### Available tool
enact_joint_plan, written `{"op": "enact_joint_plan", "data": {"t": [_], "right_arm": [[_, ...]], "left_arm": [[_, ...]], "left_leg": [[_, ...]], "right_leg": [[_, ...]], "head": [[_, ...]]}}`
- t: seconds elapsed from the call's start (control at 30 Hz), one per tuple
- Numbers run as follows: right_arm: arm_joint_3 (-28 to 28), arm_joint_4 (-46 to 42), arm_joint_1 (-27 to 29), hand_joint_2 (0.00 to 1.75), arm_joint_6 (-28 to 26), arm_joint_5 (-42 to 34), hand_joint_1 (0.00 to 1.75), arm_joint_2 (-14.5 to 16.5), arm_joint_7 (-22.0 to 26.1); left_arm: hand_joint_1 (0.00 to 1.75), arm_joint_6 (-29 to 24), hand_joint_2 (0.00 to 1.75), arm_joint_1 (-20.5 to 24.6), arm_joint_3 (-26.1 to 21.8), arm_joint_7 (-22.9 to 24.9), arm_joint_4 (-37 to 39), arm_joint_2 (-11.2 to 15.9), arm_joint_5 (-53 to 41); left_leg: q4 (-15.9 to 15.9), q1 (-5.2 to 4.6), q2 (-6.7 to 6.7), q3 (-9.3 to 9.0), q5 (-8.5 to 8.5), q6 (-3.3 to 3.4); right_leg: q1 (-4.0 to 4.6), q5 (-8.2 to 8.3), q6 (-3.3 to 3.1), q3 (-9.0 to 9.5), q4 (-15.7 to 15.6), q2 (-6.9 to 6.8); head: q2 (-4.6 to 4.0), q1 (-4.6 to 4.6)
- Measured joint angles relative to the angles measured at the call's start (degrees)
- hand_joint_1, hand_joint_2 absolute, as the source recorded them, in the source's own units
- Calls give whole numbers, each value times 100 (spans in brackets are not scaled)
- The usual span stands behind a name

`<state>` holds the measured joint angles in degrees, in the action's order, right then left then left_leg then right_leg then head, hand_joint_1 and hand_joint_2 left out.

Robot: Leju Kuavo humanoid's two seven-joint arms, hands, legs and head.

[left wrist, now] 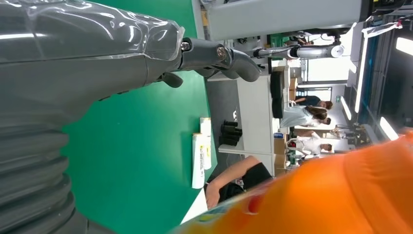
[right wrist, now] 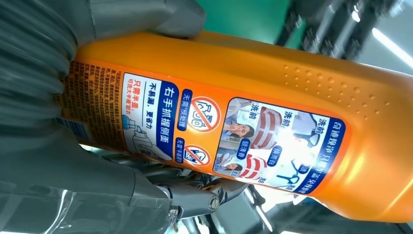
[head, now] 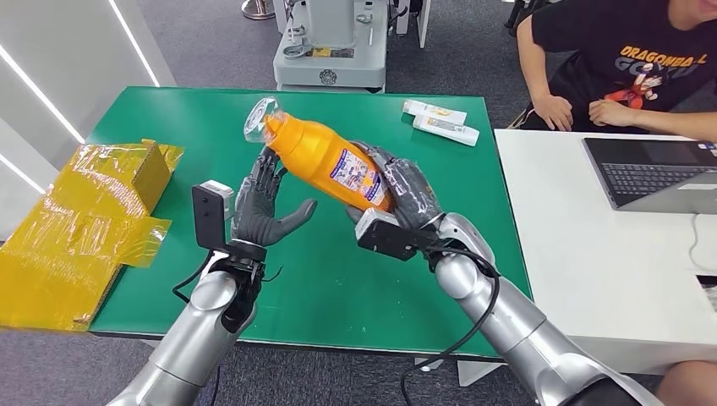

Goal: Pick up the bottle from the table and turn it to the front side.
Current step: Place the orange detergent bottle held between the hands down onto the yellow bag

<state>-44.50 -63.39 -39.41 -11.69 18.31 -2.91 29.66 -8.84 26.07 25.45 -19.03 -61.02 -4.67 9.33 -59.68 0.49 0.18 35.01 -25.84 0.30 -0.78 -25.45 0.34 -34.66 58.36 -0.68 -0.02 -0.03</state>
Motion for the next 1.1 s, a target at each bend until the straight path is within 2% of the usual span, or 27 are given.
{"op": "enact_joint_plan", "data": {"t": [0.2, 0.7, 1.1], "right_arm": [[-22, 194, 257, 175, 23, -73, 175, 93, 63], [-33, 653, 385, 175, -6, -110, 175, 169, 130], [-20, 799, 344, 175, -49, 45, 175, 209, 138]], "left_arm": [[0, -4, 175, -2, -16, -28, -8, 1, -13], [0, 93, 175, 184, -25, 76, -376, -44, -31], [0, 286, 175, 333, -23, 311, -385, -141, 26]], "left_leg": [[0, 0, 0, 1, 0, 0], [0, 0, -1, 0, 0, 0], [-1, 0, 0, 1, 0, 0]], "right_leg": [[0, 0, 0, -1, 0, 0], [1, 0, 0, -1, 0, 0], [0, 0, 0, -1, 0, 0]], "head": [[0, 1], [0, 0], [0, 1]]}}
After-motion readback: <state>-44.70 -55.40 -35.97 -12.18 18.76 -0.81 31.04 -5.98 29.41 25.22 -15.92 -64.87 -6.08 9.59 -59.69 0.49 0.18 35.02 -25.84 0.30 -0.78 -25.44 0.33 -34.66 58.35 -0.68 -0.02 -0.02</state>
